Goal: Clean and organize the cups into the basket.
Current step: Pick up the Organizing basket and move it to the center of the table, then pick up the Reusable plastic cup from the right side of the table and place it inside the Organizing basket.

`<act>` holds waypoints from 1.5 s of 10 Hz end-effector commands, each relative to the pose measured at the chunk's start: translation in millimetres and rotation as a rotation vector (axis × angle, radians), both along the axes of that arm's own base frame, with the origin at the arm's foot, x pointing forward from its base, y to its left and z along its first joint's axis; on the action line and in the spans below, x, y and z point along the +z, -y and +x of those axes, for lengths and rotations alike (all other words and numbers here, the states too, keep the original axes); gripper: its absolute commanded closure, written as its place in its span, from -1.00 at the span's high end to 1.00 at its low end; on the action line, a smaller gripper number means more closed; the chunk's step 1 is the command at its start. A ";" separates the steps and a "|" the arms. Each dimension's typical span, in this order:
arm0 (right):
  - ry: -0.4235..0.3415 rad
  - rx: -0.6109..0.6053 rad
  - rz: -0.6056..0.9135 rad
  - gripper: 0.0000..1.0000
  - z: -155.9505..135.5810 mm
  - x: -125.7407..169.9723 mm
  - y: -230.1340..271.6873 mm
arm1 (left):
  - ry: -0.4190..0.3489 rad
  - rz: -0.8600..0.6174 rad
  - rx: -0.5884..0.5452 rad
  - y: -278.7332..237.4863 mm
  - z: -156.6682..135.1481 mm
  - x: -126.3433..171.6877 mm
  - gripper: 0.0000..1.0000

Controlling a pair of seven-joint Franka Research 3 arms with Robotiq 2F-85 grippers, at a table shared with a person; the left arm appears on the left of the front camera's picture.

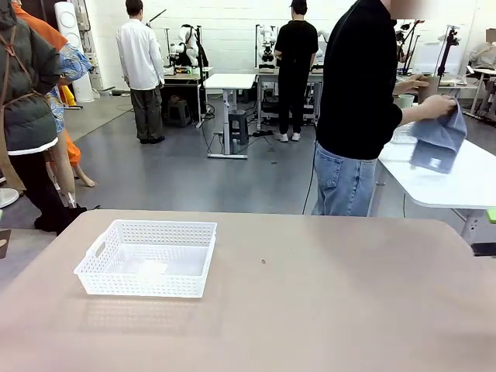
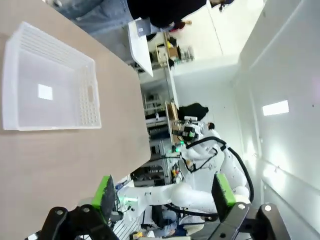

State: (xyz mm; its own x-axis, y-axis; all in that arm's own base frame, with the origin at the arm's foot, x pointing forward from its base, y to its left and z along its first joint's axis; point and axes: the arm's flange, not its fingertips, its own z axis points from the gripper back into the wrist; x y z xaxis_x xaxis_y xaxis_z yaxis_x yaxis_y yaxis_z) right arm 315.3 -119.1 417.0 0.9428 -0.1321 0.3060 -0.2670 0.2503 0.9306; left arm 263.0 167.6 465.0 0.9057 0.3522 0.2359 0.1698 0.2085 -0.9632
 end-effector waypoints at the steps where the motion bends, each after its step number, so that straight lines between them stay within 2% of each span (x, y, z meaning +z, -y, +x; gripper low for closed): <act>1: 0.016 -0.092 -0.005 1.00 -7.0 -0.2 18.3 | 0.017 0.061 0.081 -16.1 -8.6 2.7 1.00; 4: 0.056 -0.202 0.036 1.00 -30.8 6.7 56.9 | -0.022 0.075 0.215 -57.4 -31.7 -9.6 1.00; 6: 0.102 -0.246 0.045 1.00 -39.2 15.8 69.2 | -0.043 0.105 0.248 -67.2 -29.5 -19.3 1.00; 7: 0.024 -0.207 0.007 1.00 -34.4 6.0 65.4 | -0.032 0.050 0.227 -59.5 -36.1 -8.2 1.00; 15: 0.024 -0.207 0.007 1.00 -34.4 6.0 65.4 | -0.032 0.050 0.227 -59.5 -36.1 -8.2 1.00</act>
